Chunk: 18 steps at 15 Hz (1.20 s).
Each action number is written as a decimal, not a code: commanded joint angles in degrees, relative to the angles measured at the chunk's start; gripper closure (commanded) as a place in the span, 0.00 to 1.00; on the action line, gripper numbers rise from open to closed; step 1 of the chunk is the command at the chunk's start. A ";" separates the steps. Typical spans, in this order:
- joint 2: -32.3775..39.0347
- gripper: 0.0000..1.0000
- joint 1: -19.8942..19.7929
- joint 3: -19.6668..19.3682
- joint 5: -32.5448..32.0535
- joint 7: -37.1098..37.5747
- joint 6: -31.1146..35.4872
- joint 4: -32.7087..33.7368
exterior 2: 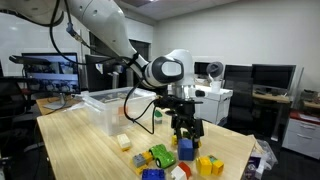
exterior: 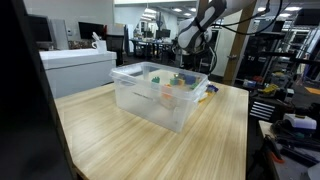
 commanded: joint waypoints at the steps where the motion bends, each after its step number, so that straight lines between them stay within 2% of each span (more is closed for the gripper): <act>1: 3.14 0.00 -1.68 0.19 0.75 1.97 -0.51 3.47; 5: 2.88 0.00 -2.27 -0.35 0.61 3.39 -1.34 2.82; 10: -1.49 0.00 -1.04 -0.78 -0.62 3.87 -2.15 -3.90; 11: -2.26 0.25 -0.82 -0.80 -0.72 3.93 -2.33 -4.97; 12: -2.98 0.26 -0.57 -0.84 -0.85 3.98 -2.61 -5.92; 15: -5.54 0.47 0.15 -0.95 -1.21 4.04 -2.76 -8.64; 18: -8.54 0.51 0.71 -0.80 -1.22 3.86 -2.76 -9.79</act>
